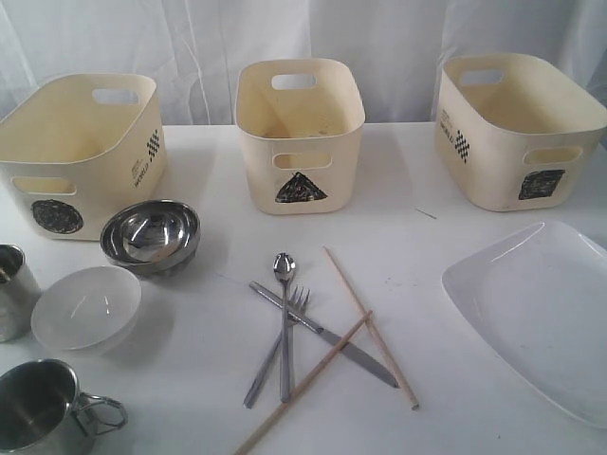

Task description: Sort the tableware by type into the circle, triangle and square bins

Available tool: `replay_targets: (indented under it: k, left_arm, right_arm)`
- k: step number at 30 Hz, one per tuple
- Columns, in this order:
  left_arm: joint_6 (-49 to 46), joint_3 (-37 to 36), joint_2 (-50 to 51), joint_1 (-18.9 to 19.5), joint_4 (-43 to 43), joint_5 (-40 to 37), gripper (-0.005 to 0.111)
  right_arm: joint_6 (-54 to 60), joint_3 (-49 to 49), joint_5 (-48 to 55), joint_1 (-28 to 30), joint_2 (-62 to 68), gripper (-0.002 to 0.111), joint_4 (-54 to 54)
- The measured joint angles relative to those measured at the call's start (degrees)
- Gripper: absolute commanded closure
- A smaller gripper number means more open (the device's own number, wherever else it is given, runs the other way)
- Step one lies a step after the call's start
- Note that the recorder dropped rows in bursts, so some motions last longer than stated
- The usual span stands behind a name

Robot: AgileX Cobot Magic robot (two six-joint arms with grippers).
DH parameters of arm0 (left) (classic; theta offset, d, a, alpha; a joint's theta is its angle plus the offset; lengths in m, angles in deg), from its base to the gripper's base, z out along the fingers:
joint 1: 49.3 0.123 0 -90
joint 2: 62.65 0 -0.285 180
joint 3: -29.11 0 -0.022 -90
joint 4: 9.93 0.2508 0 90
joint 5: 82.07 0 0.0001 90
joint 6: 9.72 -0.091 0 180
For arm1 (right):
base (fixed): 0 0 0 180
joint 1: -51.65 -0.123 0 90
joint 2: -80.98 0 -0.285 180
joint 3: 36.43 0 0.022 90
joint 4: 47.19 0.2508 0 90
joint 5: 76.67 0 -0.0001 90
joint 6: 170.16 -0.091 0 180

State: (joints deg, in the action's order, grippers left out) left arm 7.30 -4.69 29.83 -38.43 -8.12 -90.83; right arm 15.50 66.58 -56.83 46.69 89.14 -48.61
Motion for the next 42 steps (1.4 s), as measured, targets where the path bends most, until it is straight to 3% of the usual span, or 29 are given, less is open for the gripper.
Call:
replay_targets:
  k: [7,10,11,12,17,22,24,29,33,35,38,42]
  left_arm:
    - [-0.8,0.0,6.9,0.0,-0.1,4.7,0.058]
    - [-1.4,0.0,8.0,0.0,-0.3,5.1,0.087]
    - [-1.4,0.0,8.0,0.0,-0.3,5.1,0.103]
    - [-1.6,0.0,8.0,0.0,-0.3,5.1,0.106]
    - [-2.7,2.4,3.6,-0.1,1.6,3.5,0.107]
    - [-2.9,11.6,-6.1,-0.1,2.3,1.7,0.107]
    - [-2.9,15.7,-9.9,-0.1,1.8,4.2,0.107]
    - [-0.3,19.0,-11.5,-1.4,0.7,26.4,0.107]
    - [4.5,20.1,-2.9,-5.1,6.9,43.8,0.107]
    - [3.8,22.3,4.0,-7.2,12.0,47.2,0.107]
    - [0.4,27.4,14.0,-9.7,16.3,43.0,0.105]
    - [1.7,35.1,24.0,-11.1,18.0,29.7,0.087]
  right_arm:
    - [0.0,0.0,0.0,0.0,0.0,0.108,0.0]
    - [0.0,0.0,0.0,0.0,0.0,0.108,0.0]
    - [0.0,0.0,0.0,0.0,0.0,0.108,0.0]
    - [0.0,0.0,0.0,0.0,0.0,0.108,0.0]
    - [0.0,0.0,0.0,-0.1,0.0,0.108,0.0]
    - [0.0,0.0,0.0,-0.1,0.0,0.108,0.0]
    - [0.0,0.0,0.0,-0.1,0.0,0.108,0.0]
    - [0.0,0.0,0.0,-0.1,0.0,0.108,0.0]
    - [0.0,0.0,0.0,-0.1,0.0,0.108,0.0]
    - [0.0,0.0,0.0,-0.1,0.0,0.108,0.0]
    - [0.0,0.0,0.0,-0.1,0.0,0.108,0.0]
    - [0.0,0.0,0.0,-0.1,0.0,0.108,0.0]
